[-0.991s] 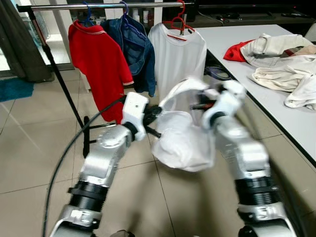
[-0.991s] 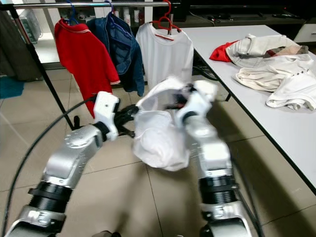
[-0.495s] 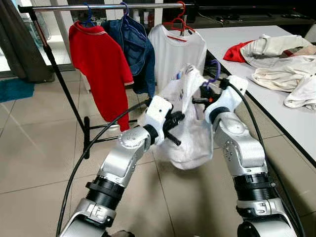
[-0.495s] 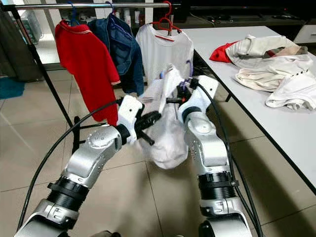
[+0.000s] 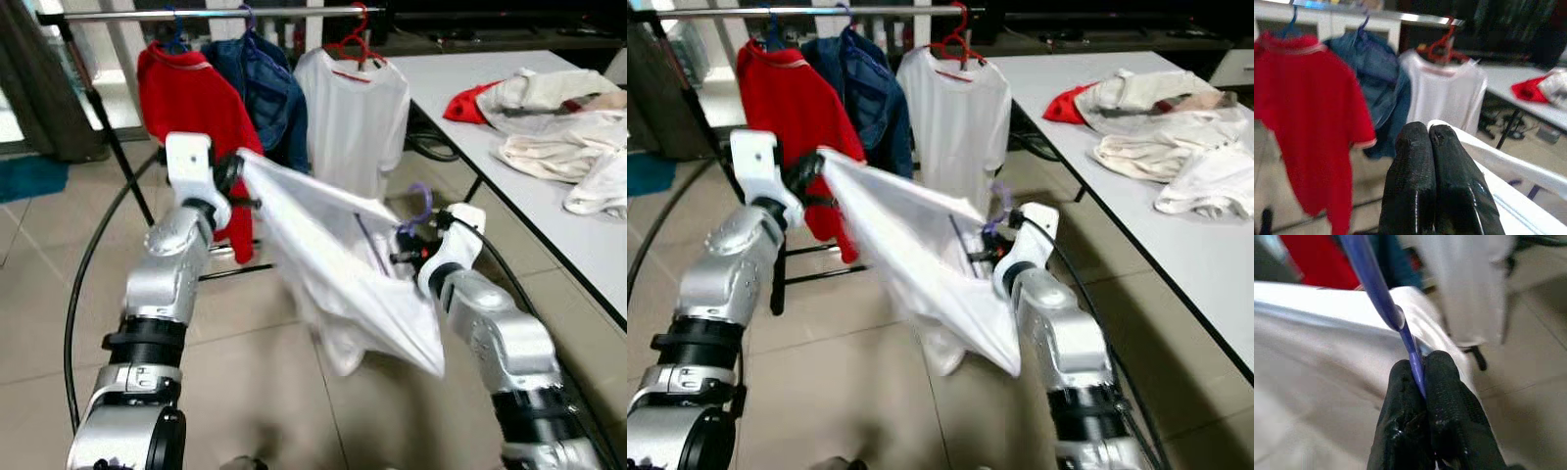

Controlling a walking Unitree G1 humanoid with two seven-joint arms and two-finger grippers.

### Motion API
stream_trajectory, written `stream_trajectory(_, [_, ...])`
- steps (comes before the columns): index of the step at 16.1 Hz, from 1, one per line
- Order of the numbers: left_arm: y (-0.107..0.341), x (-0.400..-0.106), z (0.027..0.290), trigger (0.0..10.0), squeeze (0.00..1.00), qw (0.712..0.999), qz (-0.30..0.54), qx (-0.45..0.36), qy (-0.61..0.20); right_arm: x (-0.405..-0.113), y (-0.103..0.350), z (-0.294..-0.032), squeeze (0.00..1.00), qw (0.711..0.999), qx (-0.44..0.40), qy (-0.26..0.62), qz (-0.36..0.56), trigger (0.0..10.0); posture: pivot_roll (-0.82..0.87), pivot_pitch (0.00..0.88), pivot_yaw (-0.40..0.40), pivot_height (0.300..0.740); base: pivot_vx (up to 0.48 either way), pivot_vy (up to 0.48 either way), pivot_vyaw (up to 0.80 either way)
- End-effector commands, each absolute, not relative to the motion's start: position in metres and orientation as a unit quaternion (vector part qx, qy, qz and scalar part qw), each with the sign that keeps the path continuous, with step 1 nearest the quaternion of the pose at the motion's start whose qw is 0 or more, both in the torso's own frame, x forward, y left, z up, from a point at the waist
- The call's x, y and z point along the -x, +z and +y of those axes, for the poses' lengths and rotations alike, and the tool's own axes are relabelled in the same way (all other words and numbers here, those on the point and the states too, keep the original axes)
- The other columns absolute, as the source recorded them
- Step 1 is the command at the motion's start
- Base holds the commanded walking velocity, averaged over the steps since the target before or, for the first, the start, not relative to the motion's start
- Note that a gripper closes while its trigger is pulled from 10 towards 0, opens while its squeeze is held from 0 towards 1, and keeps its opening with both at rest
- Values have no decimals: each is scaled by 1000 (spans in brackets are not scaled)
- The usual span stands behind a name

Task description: Hang hanger

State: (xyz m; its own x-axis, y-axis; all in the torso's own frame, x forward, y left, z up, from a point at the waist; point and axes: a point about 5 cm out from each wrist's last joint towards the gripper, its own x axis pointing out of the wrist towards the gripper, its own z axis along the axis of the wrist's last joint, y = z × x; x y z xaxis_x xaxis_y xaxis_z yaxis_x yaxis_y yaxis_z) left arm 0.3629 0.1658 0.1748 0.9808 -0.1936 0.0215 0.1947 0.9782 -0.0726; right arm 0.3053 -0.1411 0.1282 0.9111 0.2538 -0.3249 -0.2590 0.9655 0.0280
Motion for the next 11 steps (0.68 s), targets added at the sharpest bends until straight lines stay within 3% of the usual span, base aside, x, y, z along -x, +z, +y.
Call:
stream_trajectory(1, [177,-365,168,0,0,996,-8,31,-84,-295,133,-141,0,970,28,172,169,10000,-118,0,-1,740,0,0,0])
stream_trajectory(5, [168,-365,149,0,0,993,5,48,-107,-259,146,-131,0,936,43,306,166,10000,-136,0,15,740,0,0,0])
stream_trajectory(7, [164,-363,140,0,0,991,10,50,-123,-249,145,-133,0,928,43,318,191,10000,-143,0,19,740,0,0,0])
stream_trajectory(10, [158,-361,132,0,0,991,20,44,-126,-258,127,-165,0,951,111,145,248,10000,-148,0,13,740,0,0,0])
stream_trajectory(11, [157,-361,130,0,0,991,21,46,-126,-261,127,-166,0,960,86,113,243,10000,-147,0,10,740,0,0,0])
